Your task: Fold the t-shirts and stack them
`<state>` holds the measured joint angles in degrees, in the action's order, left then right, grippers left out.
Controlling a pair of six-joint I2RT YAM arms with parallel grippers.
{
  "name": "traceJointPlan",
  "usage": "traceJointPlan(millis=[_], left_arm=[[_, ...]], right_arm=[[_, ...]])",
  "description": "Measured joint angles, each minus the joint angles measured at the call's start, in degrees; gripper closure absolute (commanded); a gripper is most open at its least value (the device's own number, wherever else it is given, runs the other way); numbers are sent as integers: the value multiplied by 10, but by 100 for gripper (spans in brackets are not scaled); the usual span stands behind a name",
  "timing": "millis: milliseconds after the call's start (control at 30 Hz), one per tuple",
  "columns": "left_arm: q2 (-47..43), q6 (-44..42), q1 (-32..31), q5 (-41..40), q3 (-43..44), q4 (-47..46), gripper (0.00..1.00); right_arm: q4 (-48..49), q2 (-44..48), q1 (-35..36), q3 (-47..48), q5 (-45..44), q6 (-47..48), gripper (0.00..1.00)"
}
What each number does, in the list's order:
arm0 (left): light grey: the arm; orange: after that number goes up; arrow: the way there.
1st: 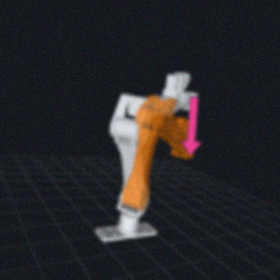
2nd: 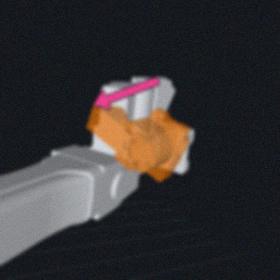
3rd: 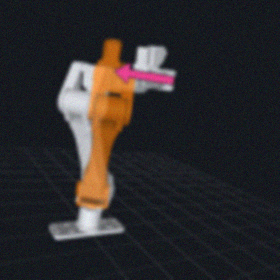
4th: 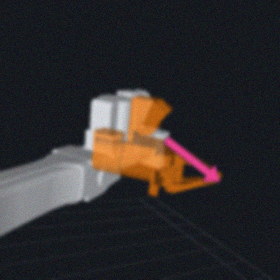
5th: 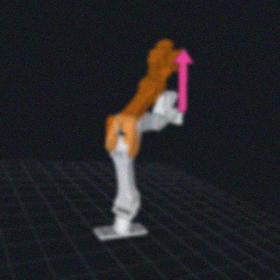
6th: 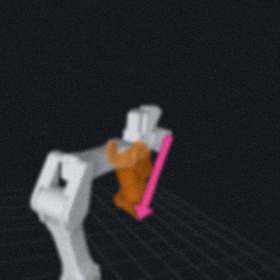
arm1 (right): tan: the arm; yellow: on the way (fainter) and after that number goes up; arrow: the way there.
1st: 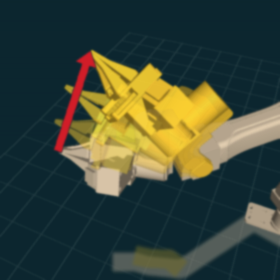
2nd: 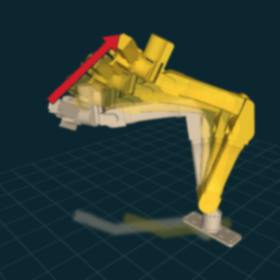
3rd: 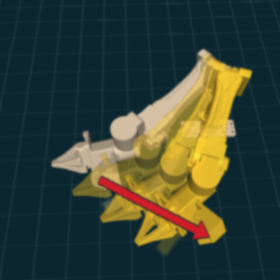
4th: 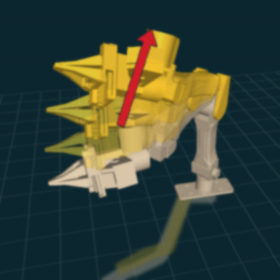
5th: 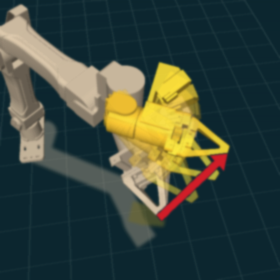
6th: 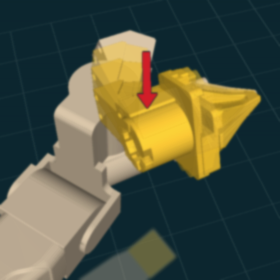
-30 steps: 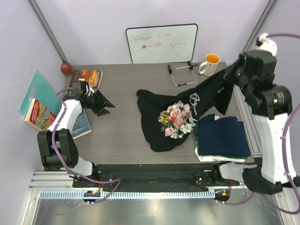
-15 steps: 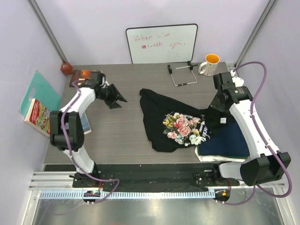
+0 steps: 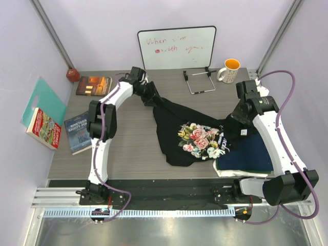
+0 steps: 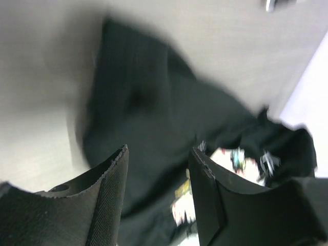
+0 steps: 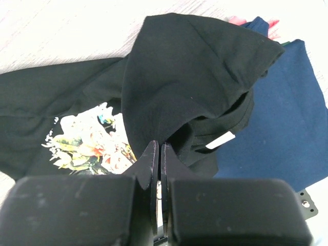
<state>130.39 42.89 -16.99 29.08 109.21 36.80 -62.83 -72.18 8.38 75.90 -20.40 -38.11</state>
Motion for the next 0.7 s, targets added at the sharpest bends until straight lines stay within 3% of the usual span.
traceJointPlan(millis=[167,700], left_arm=[[62,-3,7,-35,88,8,47],[101,5,21,-36,101,1,47]], right_arm=[[8,-16,-2,17,15,5,99],[15,-60,-21,39,40,23,99]])
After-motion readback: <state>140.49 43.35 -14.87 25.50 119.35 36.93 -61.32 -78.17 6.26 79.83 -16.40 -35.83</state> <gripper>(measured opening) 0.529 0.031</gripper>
